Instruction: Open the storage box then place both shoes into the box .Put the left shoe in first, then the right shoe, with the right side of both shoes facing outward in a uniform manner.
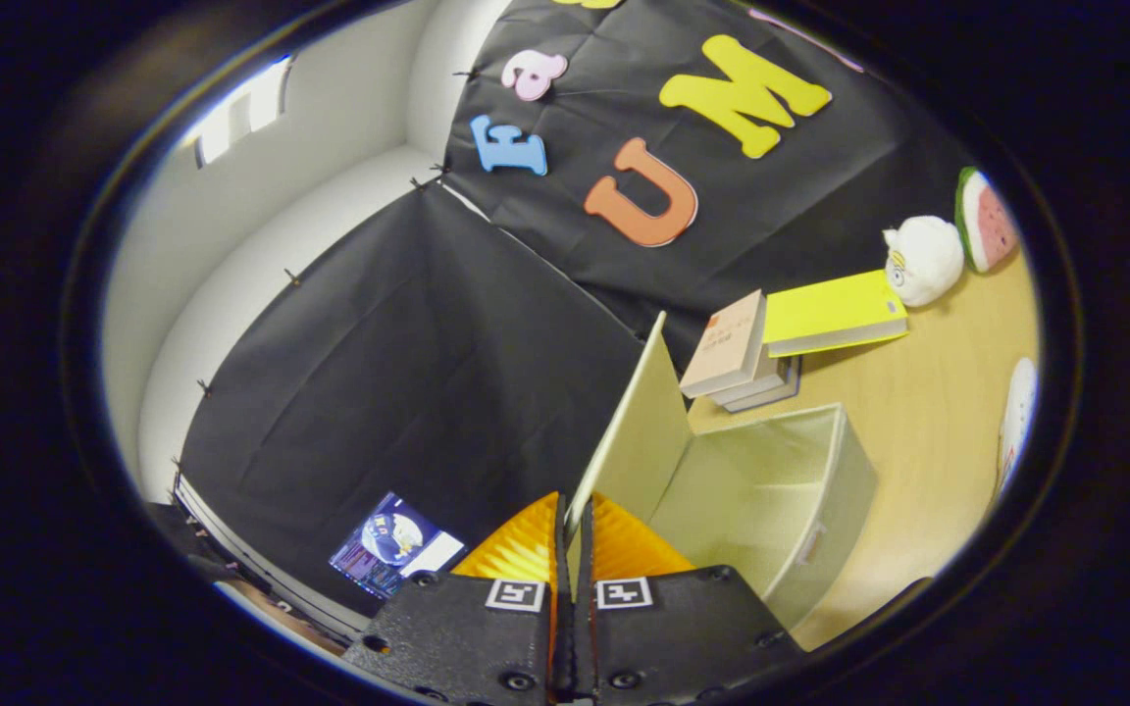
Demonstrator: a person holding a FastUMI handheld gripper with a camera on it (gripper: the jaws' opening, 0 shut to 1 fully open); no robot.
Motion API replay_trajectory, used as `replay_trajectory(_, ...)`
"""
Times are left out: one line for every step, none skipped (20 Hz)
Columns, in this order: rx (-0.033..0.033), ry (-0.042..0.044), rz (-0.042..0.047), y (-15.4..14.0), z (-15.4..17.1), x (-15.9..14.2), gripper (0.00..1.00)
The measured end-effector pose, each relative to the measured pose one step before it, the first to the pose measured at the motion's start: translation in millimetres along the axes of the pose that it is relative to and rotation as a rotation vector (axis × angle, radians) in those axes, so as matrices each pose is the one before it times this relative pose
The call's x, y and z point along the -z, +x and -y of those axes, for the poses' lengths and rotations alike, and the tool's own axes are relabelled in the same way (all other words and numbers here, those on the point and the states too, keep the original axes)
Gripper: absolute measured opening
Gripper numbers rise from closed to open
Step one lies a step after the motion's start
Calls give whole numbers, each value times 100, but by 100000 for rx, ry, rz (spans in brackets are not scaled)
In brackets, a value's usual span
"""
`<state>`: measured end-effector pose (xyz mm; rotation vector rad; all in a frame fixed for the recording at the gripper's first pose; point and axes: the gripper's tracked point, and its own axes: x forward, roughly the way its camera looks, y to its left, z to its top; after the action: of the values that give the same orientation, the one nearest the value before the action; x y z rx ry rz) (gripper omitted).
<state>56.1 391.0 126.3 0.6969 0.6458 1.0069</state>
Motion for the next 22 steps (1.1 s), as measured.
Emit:
replay_trajectory(-74, -1368, -553, 867, -708, -214, 5)
replay_trajectory(-236, -1105, -935, 843, -731, -109, 6)
replay_trajectory(-728, -1069, -1000, 851, -740, -80, 6)
replay_trajectory(-356, -670, -1023, 910, -469, -164, 6)
replay_trajectory(-381, 13, -479, 829, -489, -137, 6)
replay_trajectory(-177, 151, -481, 896, -396, -241, 6)
replay_trajectory(-779, -250, -525, 989, -437, -85, 6)
replay_trajectory(-564, -1050, -953, 1057, -528, -1, 7)
replay_trajectory(181, -1251, -718, 876, -313, -32, 8)
replay_trajectory(629, -1563, -725, 918, -243, -53, 9)
replay_trajectory(957, -1827, -968, 761, -420, 63, 11)
replay_trajectory(2664, -2733, -1472, 853, -26, 138, 13)
replay_trajectory(1670, -3673, -2171, 919, -128, 419, 15)
replay_trajectory(558, -3382, -1790, 1343, -413, 510, 18)
replay_trajectory(473, -2548, -1074, 552, -370, 287, 21)
replay_trajectory(2083, -4168, 648, 673, -14, 123, 26)
replay_trajectory(2188, -4566, 1099, 325, 79, -320, 43)
replay_trajectory(2962, -3963, 1408, 615, 264, -25, 60)
replay_trajectory(1916, -2607, 1777, 158, -45, -355, 67)
replay_trajectory(1185, -1436, 1564, 335, -17, -223, 74)
replay_trajectory(1336, -785, 778, 44, 52, -59, 81)
replay_trajectory(938, -472, 83, -80, 124, -15, 88)
